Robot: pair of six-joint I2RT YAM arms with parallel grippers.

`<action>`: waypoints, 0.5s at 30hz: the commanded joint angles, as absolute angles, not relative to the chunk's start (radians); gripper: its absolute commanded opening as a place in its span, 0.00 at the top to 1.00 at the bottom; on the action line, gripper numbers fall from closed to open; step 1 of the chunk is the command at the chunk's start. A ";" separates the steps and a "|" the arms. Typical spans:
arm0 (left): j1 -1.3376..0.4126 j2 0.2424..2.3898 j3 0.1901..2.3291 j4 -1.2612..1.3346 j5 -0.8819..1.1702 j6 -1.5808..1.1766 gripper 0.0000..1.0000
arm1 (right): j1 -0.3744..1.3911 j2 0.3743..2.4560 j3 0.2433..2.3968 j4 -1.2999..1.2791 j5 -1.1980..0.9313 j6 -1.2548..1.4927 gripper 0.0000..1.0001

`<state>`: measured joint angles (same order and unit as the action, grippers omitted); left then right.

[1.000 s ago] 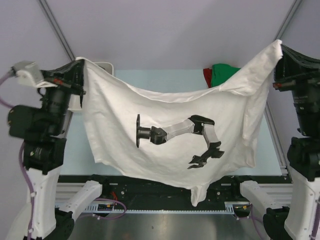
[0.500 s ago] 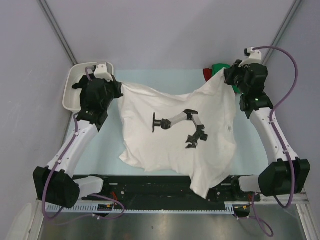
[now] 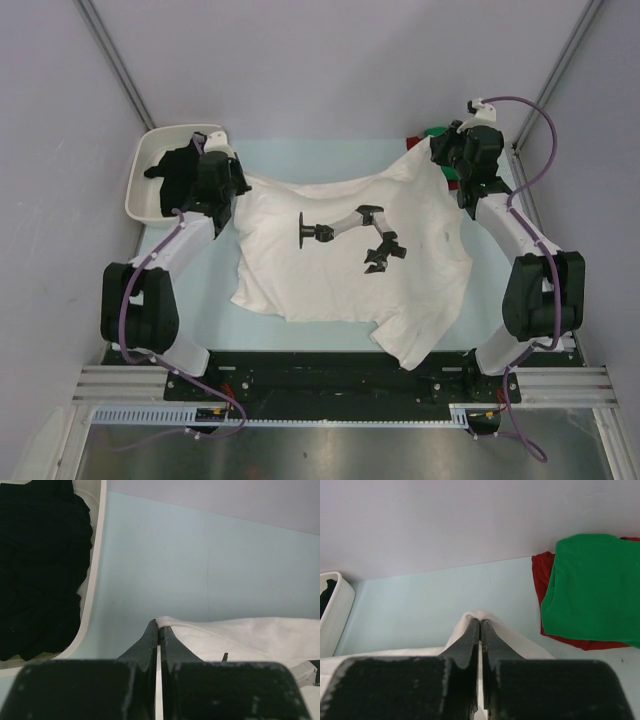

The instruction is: Fold and stack the t-shirts

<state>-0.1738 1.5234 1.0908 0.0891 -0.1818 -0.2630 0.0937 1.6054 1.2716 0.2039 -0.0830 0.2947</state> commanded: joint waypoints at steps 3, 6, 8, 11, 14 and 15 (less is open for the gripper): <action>-0.127 1.594 1.207 0.172 -0.206 -0.299 1.00 | 0.098 1.716 1.359 0.367 -0.120 0.342 1.00; -0.112 1.653 1.261 0.163 -0.210 -0.298 1.00 | 0.112 1.791 1.429 0.364 -0.118 0.339 1.00; -0.100 1.703 1.301 0.163 -0.218 -0.307 1.00 | 0.129 1.877 1.486 0.333 -0.109 0.331 1.00; -0.080 1.797 1.405 0.127 -0.280 -0.333 1.00 | 0.153 2.000 1.693 0.247 -0.066 0.328 0.97; -0.048 1.860 1.499 0.036 -0.369 -0.411 0.20 | 0.169 2.129 1.845 0.225 0.000 0.365 0.20; -0.038 1.865 1.503 0.035 -0.368 -0.434 0.00 | 0.175 2.158 1.861 0.230 0.000 0.371 0.01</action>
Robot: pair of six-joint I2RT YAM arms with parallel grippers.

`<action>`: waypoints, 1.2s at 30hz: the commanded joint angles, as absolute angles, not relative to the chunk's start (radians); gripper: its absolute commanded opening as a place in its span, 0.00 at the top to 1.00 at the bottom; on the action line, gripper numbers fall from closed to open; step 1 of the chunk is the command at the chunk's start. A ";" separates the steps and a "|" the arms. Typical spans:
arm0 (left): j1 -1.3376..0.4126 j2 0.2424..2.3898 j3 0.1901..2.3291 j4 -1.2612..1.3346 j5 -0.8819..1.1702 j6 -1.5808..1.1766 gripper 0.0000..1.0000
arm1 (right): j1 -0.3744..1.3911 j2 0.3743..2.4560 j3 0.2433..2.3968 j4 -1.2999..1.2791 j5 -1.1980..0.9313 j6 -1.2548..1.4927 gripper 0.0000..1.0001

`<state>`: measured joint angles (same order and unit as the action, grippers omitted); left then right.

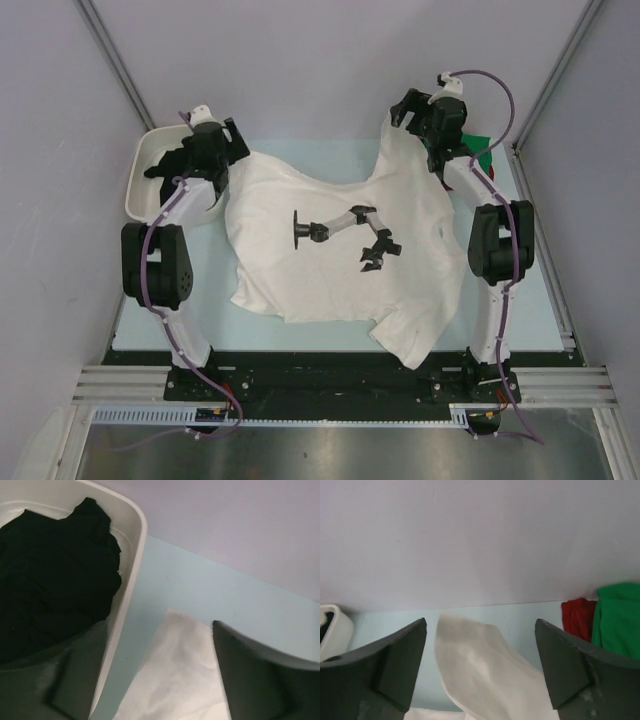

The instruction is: Fold and stack the t-shirts

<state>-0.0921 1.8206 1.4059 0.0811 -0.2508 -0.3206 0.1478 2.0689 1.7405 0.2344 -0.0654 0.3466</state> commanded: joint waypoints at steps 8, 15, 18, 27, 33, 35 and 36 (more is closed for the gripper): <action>-0.028 1.738 1.404 0.051 -0.359 -0.475 0.00 | 0.183 1.978 1.648 0.333 0.084 0.342 0.00; -0.104 1.530 1.229 0.018 -0.330 -0.494 0.00 | 0.207 1.730 1.462 0.212 0.077 0.321 0.00; -0.156 1.462 1.151 0.008 -0.325 -0.506 0.00 | 0.233 1.717 1.448 0.137 0.039 0.331 0.00; -0.201 1.244 0.887 0.044 -0.221 -0.604 0.00 | 0.253 1.997 1.647 0.003 -0.044 0.451 0.01; -0.199 1.082 0.755 0.103 -0.161 -0.626 0.00 | 0.241 2.166 1.812 -0.070 -0.018 0.495 0.01; -0.199 1.057 0.738 0.101 -0.155 -0.627 0.00 | 0.235 2.189 1.818 -0.069 -0.015 0.515 0.01; -0.199 1.040 0.730 0.097 -0.158 -0.627 0.00 | 0.232 2.198 1.822 -0.074 -0.017 0.521 0.00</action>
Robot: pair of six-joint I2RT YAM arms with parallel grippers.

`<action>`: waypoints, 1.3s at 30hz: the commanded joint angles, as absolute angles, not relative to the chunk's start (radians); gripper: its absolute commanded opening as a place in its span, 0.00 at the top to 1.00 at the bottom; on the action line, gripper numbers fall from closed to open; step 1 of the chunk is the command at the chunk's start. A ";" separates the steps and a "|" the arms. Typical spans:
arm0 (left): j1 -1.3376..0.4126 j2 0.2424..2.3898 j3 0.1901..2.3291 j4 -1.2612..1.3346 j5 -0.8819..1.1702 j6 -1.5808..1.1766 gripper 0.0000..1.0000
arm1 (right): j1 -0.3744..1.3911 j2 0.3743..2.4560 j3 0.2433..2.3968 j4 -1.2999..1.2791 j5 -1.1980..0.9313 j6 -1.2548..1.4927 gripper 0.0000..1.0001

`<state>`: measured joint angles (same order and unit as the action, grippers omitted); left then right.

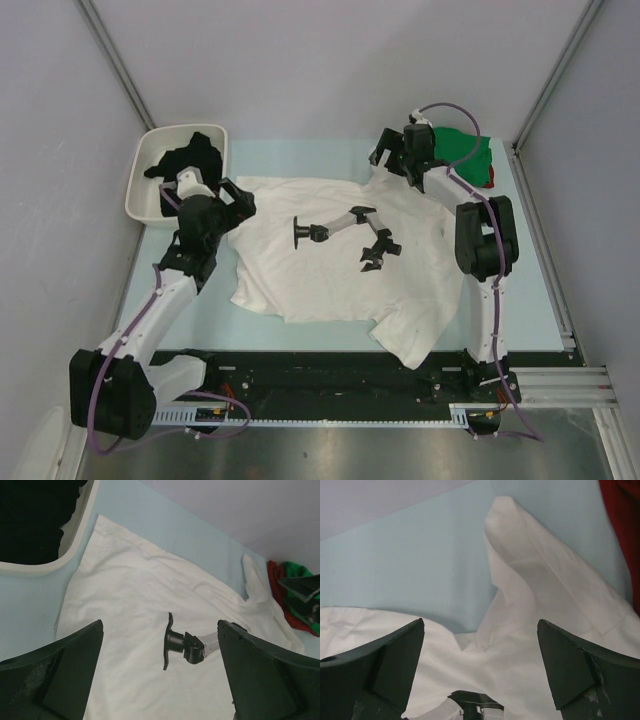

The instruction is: Fold and stack the t-shirts

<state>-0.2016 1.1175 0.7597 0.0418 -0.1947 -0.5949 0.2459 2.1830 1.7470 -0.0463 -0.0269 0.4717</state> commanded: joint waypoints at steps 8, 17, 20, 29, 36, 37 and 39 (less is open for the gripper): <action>-0.199 1.042 0.736 0.091 -0.167 -0.632 0.00 | 0.207 2.301 1.833 -0.078 -0.051 0.580 0.01; -0.201 1.066 0.716 0.110 -0.167 -0.638 0.00 | 0.209 2.385 1.910 -0.071 -0.089 0.614 0.01; -0.199 1.071 0.716 0.115 -0.163 -0.637 0.00 | 0.216 2.419 1.976 -0.070 -0.126 0.620 0.01; -0.199 1.066 0.721 0.104 -0.169 -0.624 0.00 | 0.239 2.519 2.213 -0.018 -0.323 0.708 0.04; -0.199 1.062 0.718 0.104 -0.170 -0.617 0.00 | 0.218 2.649 2.434 0.362 -0.647 1.158 0.07; -0.199 1.062 0.718 0.101 -0.170 -0.618 0.00 | 0.215 2.646 2.422 0.398 -0.676 1.210 0.07; -0.201 1.051 0.716 0.101 -0.173 -0.609 0.00 | 0.198 2.564 2.338 0.484 -0.673 1.207 0.08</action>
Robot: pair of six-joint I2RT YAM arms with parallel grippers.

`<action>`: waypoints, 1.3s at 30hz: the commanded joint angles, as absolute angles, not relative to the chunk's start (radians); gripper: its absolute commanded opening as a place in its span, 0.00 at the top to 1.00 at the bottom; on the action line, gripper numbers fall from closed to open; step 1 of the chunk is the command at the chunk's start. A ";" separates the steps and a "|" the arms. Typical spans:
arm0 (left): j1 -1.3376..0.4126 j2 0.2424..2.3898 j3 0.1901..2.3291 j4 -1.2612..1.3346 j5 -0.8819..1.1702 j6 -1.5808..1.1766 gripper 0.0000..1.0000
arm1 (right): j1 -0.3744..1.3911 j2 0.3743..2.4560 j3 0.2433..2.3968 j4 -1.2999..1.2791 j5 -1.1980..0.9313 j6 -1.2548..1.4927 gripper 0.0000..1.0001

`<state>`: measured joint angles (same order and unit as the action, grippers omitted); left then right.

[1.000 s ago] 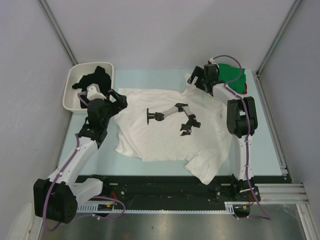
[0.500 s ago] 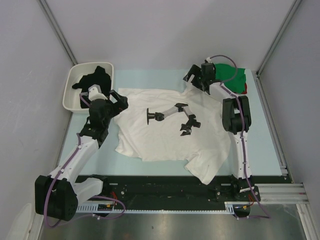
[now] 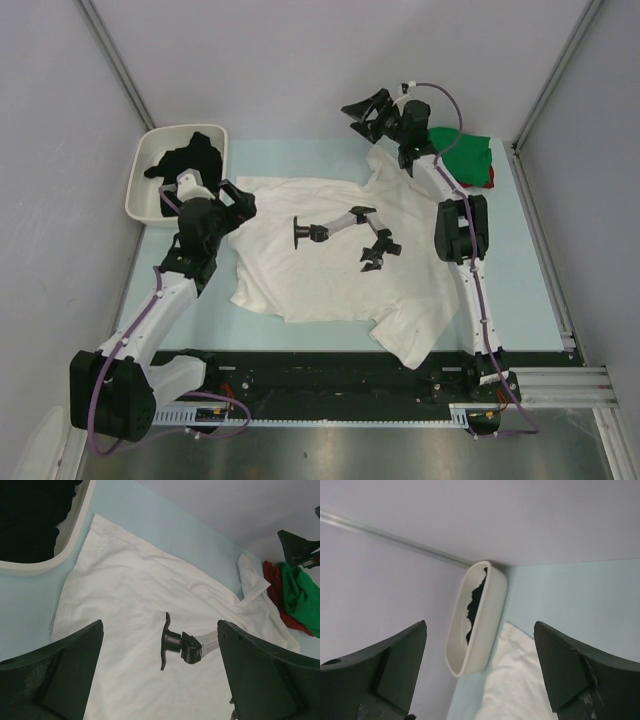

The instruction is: Fold and stack the t-shirts

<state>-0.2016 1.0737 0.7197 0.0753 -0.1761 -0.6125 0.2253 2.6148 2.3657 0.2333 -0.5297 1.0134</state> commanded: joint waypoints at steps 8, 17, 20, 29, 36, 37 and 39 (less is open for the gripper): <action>-0.202 1.025 0.706 0.117 -0.152 -0.618 0.00 | 0.146 2.087 1.801 0.267 -0.319 0.696 0.05; -0.202 1.057 0.716 0.117 -0.138 -0.632 0.00 | 0.173 2.086 1.804 -0.037 -0.156 0.618 0.04; -0.204 1.072 0.718 0.115 -0.135 -0.637 0.00 | 0.178 2.153 1.816 -0.038 -0.179 0.666 0.04; -0.202 1.088 0.724 0.104 -0.135 -0.640 0.00 | 0.210 2.321 1.965 -0.066 -0.219 0.712 0.05; -0.202 1.089 0.724 0.100 -0.143 -0.638 0.00 | 0.238 2.427 2.077 -0.081 -0.258 0.730 0.05; -0.202 1.092 0.724 0.100 -0.143 -0.638 0.00 | 0.241 2.446 2.091 -0.084 -0.261 0.735 0.05; -0.202 1.095 0.726 0.095 -0.146 -0.638 0.00 | 0.248 2.473 2.143 -0.097 -0.284 0.748 0.05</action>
